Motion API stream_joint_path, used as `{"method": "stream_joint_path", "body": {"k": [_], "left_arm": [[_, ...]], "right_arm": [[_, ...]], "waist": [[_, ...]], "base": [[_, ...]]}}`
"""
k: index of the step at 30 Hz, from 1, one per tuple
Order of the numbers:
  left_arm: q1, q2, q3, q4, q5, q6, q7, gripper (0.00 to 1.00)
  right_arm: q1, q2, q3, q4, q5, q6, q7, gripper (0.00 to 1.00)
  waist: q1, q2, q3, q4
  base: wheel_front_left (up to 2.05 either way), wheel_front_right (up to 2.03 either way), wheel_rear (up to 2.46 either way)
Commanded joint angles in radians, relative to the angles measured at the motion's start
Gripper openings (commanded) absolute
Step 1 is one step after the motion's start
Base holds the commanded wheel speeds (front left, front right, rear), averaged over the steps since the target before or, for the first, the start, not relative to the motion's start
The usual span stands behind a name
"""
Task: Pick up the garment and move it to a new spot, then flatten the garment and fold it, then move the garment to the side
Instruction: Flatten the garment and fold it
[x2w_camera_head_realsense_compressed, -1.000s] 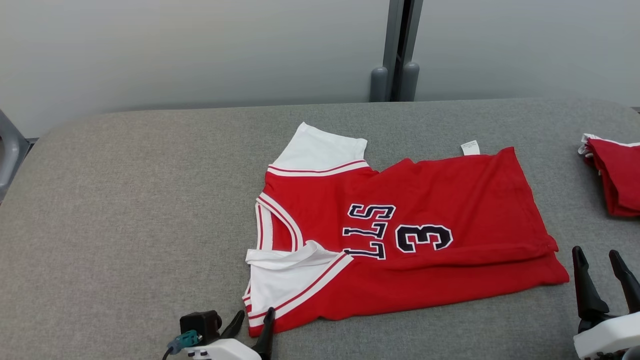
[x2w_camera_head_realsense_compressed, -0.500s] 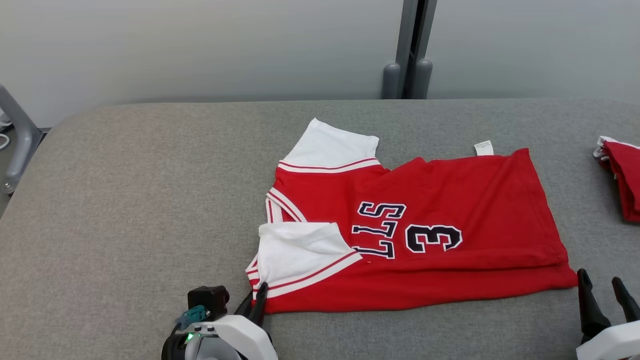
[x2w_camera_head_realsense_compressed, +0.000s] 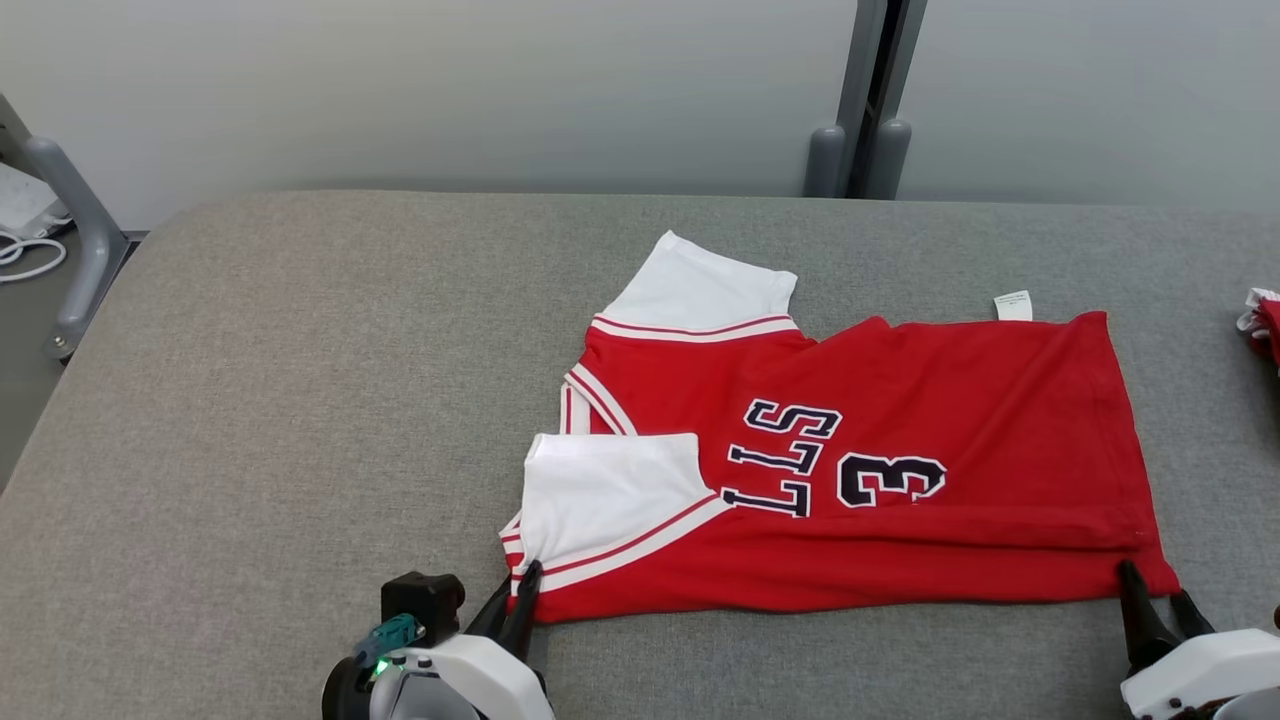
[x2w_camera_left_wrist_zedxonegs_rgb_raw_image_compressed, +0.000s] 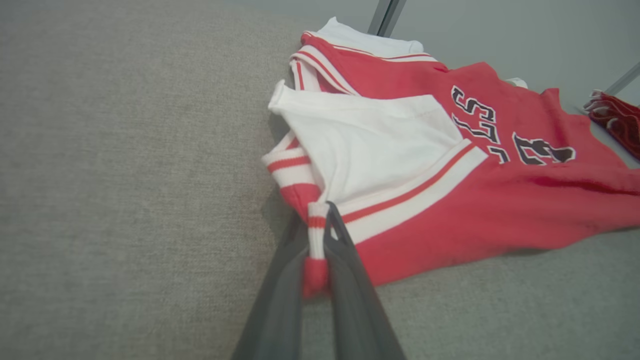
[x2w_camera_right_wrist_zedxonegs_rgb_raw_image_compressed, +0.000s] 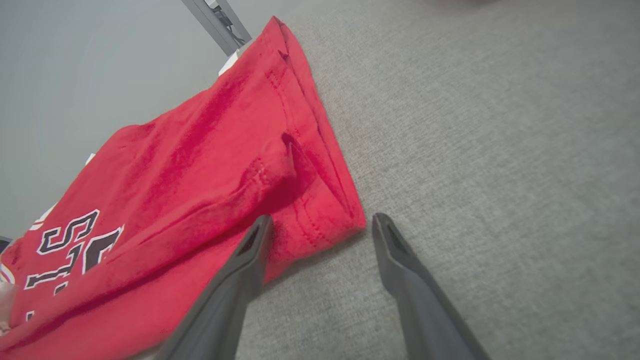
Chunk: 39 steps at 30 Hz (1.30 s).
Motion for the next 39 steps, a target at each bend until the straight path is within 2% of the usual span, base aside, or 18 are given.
{"method": "stream_joint_path", "body": {"k": [1,7,8,10,23,39], "left_arm": [[0.005,0.006,0.006,-0.003,0.006,-0.004,0.000,0.00],[0.007,0.005,0.008,-0.013,0.019,-0.009,0.000,0.00],[0.008,0.004,0.007,-0.015,0.017,-0.009,0.000,0.00],[0.010,0.004,0.001,-0.018,0.014,-0.008,0.000,0.00],[0.011,0.004,-0.004,-0.037,0.050,0.007,0.000,0.00],[0.068,0.005,-0.002,-0.020,0.092,-0.025,0.000,0.00]], "right_arm": [[-0.012,-0.011,0.007,0.004,0.019,0.000,0.004,1.00],[-0.030,-0.026,0.065,-0.004,0.137,0.000,0.022,1.00],[-0.032,-0.028,0.078,-0.008,0.150,0.000,0.025,0.88],[-0.034,-0.040,0.109,-0.013,0.164,0.000,0.026,0.01],[-0.027,-0.120,0.218,-0.020,0.247,0.000,0.000,0.00],[0.016,-0.206,0.294,-0.040,0.288,0.000,0.128,0.00]], "waist": [[0.0000,0.0000,0.002,0.001],[0.0000,0.0000,0.011,0.002],[0.0000,0.0000,0.012,0.002],[0.0000,0.0000,0.013,0.001],[0.0000,0.0000,-0.007,-0.021],[0.0000,0.0000,-0.072,-0.038]], "base": [[0.00,0.00,0.00],[0.00,0.00,0.00],[0.00,0.00,0.00],[0.00,0.00,0.00],[0.00,0.00,0.00],[0.00,0.00,0.00]]}}
